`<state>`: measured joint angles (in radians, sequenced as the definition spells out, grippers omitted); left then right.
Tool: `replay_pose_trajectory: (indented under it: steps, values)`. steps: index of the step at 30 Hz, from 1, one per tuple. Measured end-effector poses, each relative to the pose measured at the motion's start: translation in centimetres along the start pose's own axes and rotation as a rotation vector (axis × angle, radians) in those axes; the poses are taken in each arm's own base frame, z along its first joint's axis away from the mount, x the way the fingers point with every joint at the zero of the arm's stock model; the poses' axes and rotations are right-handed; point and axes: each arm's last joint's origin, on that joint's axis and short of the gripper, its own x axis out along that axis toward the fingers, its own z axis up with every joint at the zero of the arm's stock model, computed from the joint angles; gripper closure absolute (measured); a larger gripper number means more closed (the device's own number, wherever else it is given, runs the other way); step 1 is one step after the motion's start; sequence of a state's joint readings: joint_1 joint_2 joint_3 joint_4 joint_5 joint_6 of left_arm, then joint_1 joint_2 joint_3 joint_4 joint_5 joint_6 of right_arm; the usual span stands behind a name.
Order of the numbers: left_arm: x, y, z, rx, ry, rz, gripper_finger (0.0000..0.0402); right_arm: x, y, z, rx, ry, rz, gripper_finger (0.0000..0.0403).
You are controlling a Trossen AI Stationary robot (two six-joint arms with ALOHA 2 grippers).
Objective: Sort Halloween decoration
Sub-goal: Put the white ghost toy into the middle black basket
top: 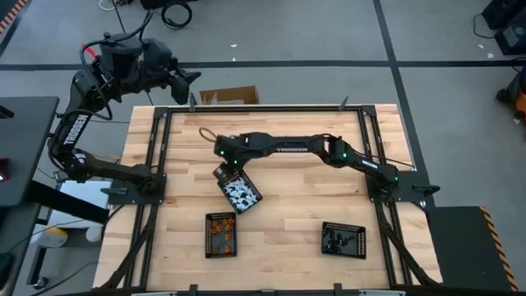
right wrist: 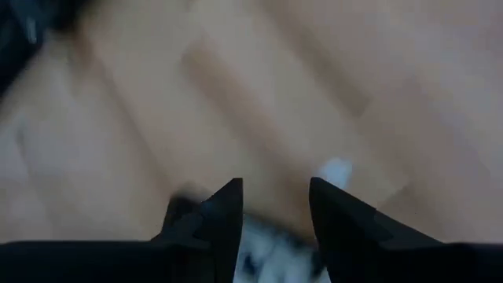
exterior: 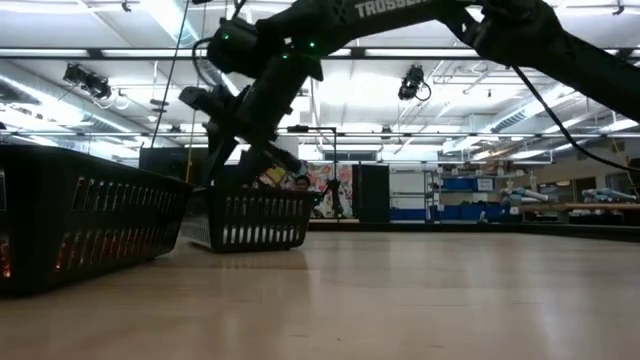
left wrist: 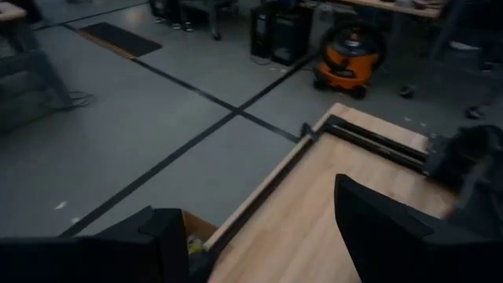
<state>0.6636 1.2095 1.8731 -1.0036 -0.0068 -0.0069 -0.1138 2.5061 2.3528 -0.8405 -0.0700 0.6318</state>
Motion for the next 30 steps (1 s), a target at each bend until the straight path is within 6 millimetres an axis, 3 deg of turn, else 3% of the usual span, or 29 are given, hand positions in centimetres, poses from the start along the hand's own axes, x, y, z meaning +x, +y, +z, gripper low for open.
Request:
replay_pose_trajectory:
  steps: [5,9,12,18,23,26,30]
  values:
    - [0.5,-0.2,-1.3,0.026,0.028,-0.068,0.0131,-2.8,-1.2,3.0,0.032,-0.143,0.032,0.025]
    - [1.2,-0.4,-4.0,0.007,0.047,-0.143,0.0131,-6.5,-2.2,4.4,0.039,-0.183,0.012,0.025]
    - [2.6,-0.5,-7.3,-0.073,0.142,-0.176,0.0131,-10.8,-2.8,4.3,0.005,-0.193,-0.103,0.025]
    - [6.4,-0.8,-14.5,-0.332,0.459,-0.229,0.0131,-21.5,-3.4,2.6,-0.126,-0.276,-0.432,0.025]
    - [9.2,-1.3,-19.1,-0.336,0.652,-0.236,0.0131,-28.4,-3.6,1.1,-0.196,-0.339,-0.454,0.025]
    - [10.2,-1.3,-20.1,-0.307,0.713,-0.25,0.0131,-30.4,-4.0,0.7,-0.21,-0.322,-0.374,0.025]
    - [12.1,-2.0,-21.2,-0.224,0.806,-0.298,0.0131,-31.4,-4.7,0.4,-0.269,-0.272,-0.329,0.025]
